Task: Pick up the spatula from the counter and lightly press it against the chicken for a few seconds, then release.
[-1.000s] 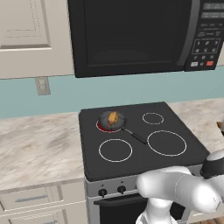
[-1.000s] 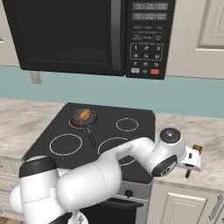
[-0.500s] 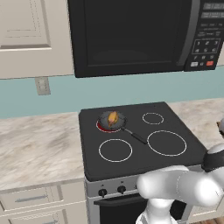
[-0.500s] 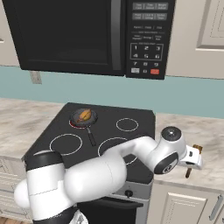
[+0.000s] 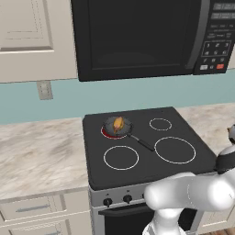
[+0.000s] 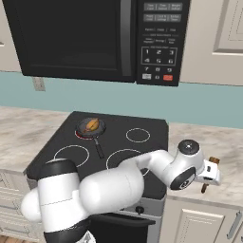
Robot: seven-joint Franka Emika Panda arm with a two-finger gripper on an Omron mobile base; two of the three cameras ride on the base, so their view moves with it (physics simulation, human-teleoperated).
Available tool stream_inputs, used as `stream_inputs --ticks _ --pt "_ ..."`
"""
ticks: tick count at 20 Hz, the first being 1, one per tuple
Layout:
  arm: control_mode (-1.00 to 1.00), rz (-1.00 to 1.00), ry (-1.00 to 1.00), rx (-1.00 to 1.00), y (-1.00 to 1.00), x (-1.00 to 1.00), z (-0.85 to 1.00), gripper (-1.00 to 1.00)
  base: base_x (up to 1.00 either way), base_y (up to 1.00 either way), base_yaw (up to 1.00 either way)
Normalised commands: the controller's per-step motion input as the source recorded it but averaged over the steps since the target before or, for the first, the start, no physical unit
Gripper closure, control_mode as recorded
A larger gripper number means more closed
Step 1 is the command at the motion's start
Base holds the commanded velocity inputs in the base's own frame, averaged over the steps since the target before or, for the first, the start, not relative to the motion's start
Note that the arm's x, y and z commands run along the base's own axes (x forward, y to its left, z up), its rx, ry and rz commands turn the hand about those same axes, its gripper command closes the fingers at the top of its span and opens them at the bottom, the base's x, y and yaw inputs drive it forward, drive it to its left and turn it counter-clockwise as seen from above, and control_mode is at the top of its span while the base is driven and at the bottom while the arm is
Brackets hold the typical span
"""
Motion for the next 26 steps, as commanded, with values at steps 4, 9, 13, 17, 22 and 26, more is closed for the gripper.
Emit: stream_inputs --ticks 4,9,13,17,22,26 --pt "-1.00 0.01 0.00 0.02 -0.13 0.03 -0.12 -1.00 0.00 0.00 0.00" --pt "-1.00 0.01 0.00 0.02 -0.09 0.08 -0.05 -1.00 0.00 0.00 0.00" --pt "-1.00 0.01 0.01 0.03 -0.07 0.11 -0.06 -1.00 0.00 0.00 0.00" --pt "-1.00 0.00 0.03 0.03 -0.05 0.11 -0.10 -1.00 0.00 0.00 0.00" --pt "-1.00 0.00 0.02 0.02 -0.04 0.08 -0.14 -1.00 0.00 0.00 0.00" --pt "-1.00 0.00 0.01 0.02 -0.10 0.04 -0.15 -1.00 0.00 0.00 0.00"
